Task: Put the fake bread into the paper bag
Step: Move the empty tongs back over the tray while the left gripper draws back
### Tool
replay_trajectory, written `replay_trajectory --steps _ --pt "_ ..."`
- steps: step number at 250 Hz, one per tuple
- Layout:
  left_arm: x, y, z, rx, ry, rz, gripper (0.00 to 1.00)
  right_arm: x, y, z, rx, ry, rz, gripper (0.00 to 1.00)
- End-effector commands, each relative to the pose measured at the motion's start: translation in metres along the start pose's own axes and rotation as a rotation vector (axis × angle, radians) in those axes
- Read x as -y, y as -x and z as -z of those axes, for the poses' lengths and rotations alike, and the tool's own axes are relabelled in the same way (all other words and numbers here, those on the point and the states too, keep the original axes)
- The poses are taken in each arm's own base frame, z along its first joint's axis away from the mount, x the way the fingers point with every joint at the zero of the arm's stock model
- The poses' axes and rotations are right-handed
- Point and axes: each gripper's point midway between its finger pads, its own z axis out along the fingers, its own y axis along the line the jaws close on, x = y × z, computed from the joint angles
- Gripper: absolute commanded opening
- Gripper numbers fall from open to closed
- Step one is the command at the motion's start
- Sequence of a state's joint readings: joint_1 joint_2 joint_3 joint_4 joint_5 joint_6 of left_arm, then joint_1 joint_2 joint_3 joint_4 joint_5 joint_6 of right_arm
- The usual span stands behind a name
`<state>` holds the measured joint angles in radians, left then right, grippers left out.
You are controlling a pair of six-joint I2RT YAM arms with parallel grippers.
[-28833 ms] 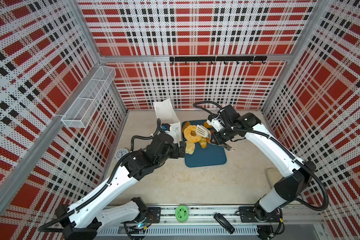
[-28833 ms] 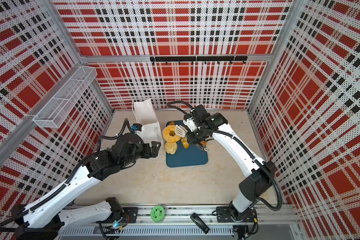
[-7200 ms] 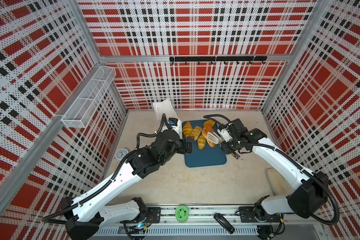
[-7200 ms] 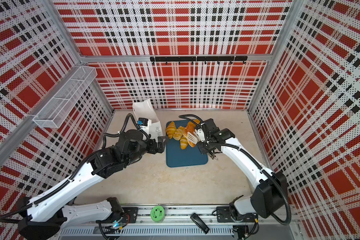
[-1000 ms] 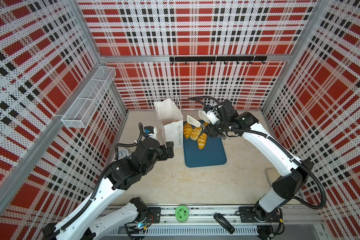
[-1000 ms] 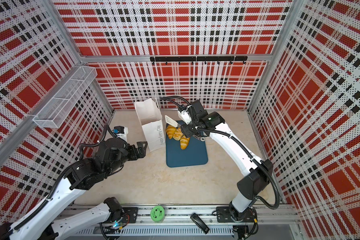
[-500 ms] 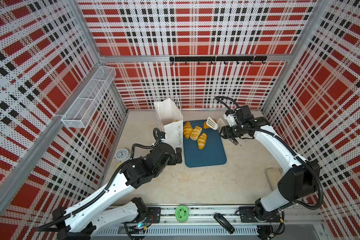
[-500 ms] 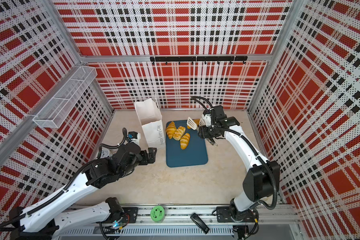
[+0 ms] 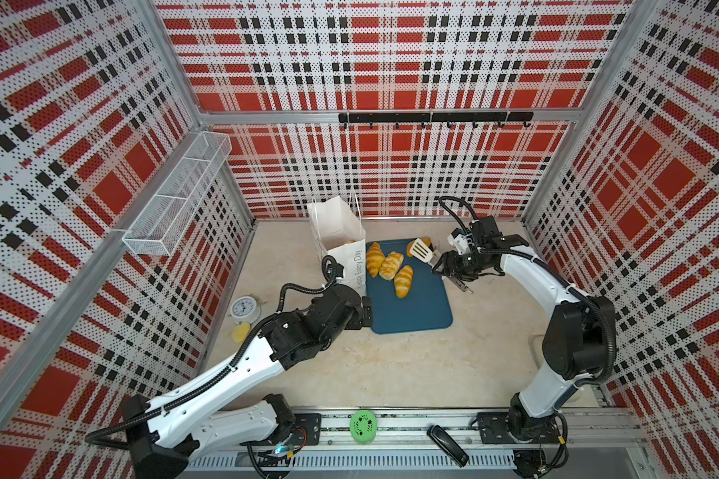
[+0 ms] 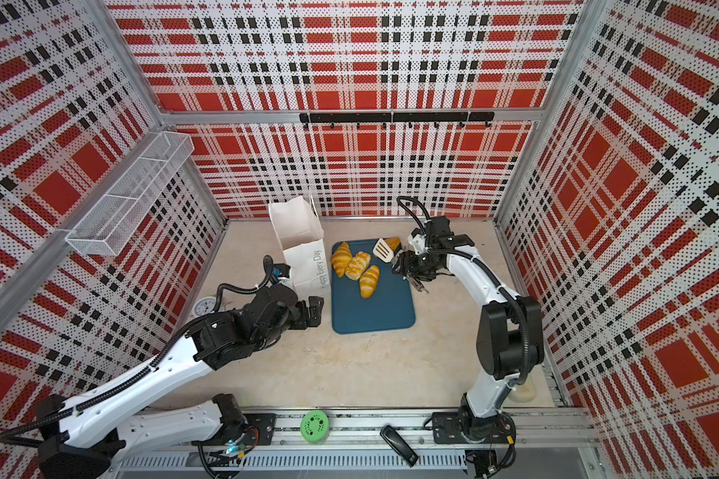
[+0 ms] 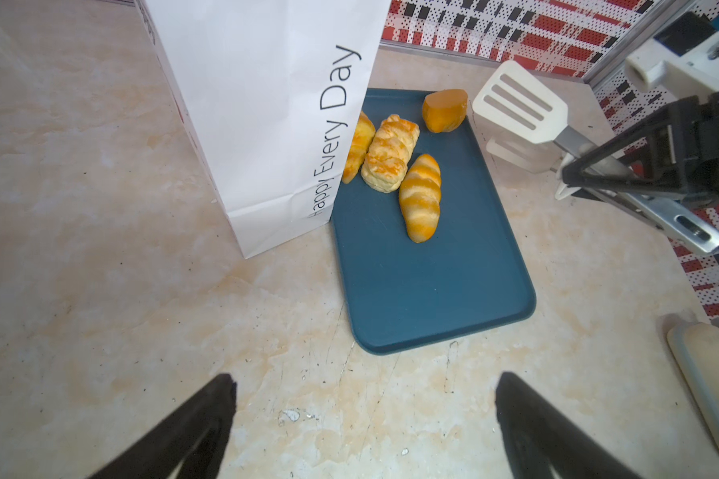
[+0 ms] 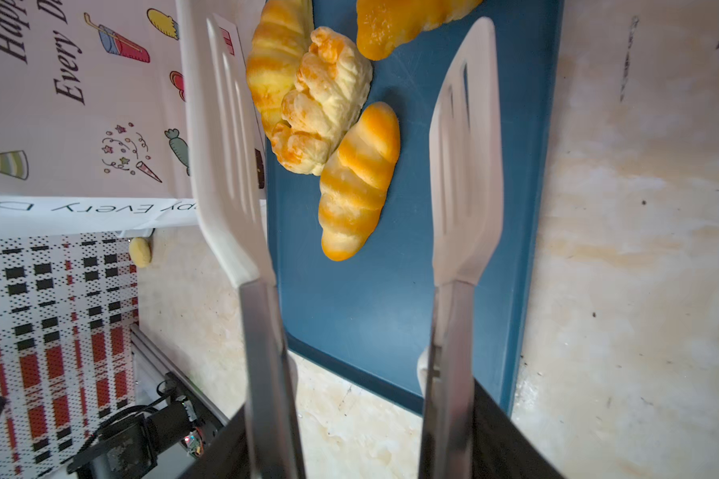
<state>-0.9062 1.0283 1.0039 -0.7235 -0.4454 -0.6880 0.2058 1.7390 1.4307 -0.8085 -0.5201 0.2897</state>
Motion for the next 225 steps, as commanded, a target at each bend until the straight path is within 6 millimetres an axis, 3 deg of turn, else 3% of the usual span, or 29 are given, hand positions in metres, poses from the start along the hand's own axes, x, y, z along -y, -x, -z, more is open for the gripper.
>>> replay_trajectory --steps 1,172,225 --pt "0.003 0.000 -0.002 0.014 -0.008 -0.002 0.99 -0.010 0.018 -0.007 0.036 0.096 -0.032 0.64" --pt "-0.001 0.002 0.001 0.033 -0.002 0.006 0.99 -0.012 0.062 -0.046 0.072 0.269 -0.272 0.60" --pt "-0.003 0.002 0.002 0.037 0.000 0.009 0.99 -0.011 0.064 -0.055 0.054 0.310 -0.338 0.58"
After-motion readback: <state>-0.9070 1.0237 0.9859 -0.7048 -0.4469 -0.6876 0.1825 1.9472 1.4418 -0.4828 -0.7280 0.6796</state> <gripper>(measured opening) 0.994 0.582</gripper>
